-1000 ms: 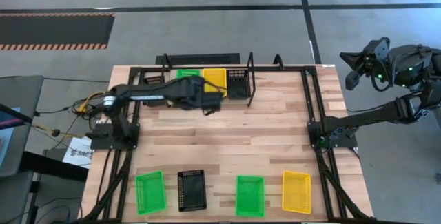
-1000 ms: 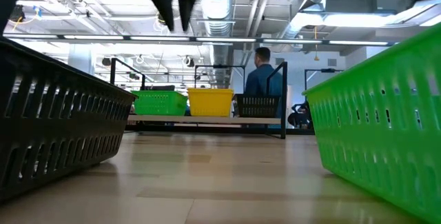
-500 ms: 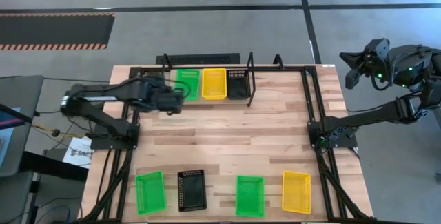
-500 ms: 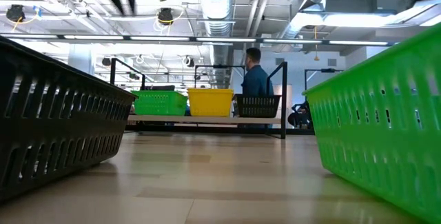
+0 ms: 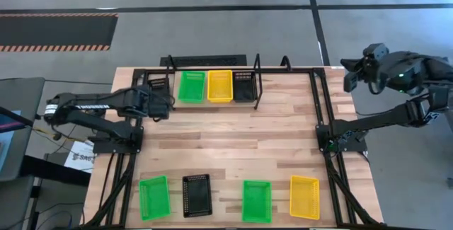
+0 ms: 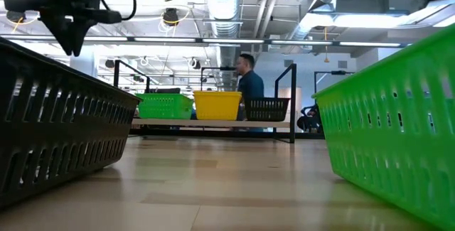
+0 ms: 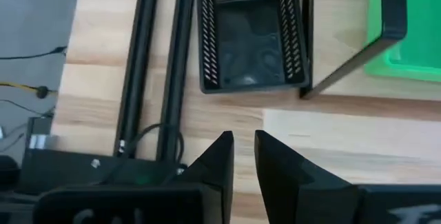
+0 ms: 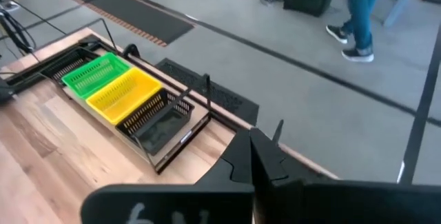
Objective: Stack baskets on shelf by color
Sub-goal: Stack the top black bin on top of the black bin on the shelf
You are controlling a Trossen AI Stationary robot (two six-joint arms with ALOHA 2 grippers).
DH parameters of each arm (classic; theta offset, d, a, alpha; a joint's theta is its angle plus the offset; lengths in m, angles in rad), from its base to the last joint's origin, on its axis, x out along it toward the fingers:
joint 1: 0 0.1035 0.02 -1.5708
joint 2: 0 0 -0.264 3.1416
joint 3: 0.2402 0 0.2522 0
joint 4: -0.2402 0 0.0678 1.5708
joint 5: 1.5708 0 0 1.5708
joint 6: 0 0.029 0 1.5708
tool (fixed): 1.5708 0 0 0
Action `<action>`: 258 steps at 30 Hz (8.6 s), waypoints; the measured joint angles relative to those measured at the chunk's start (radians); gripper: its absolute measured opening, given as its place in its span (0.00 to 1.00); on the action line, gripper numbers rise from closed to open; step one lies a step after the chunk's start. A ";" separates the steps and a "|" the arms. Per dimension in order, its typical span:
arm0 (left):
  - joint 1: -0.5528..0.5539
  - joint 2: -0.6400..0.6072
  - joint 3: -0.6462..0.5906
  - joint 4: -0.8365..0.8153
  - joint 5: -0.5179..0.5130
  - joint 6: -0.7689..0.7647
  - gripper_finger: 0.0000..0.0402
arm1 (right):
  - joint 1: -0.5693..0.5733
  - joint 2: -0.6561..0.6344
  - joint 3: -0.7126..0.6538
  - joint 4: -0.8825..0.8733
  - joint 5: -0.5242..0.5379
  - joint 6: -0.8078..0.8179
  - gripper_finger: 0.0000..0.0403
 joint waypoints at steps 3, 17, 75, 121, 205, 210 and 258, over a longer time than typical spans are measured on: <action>0.053 -0.001 0.000 0.001 -0.018 0.099 0.11 | 0.000 0.000 -0.061 0.023 0.000 0.056 0.00; 0.399 0.000 0.000 0.118 -0.001 0.434 0.11 | 0.088 0.002 -0.337 0.339 -0.055 0.064 0.00; 0.708 -0.051 -0.295 0.543 0.069 0.173 0.11 | 0.245 -0.047 -0.337 0.346 -0.080 -0.023 0.00; 0.906 0.206 -0.195 0.542 0.183 0.762 0.15 | 0.243 -0.047 -0.337 0.345 -0.105 0.001 0.00; 0.183 -0.136 0.019 0.892 0.439 0.898 0.00 | 0.243 -0.011 -0.337 0.348 -0.104 0.075 0.00; -0.033 0.041 0.022 1.015 0.454 1.017 0.00 | 0.243 0.021 -0.337 0.347 -0.104 0.111 0.00; -0.104 0.723 0.346 0.902 0.498 1.349 0.00 | 0.245 0.196 -0.337 0.349 -0.261 0.080 0.00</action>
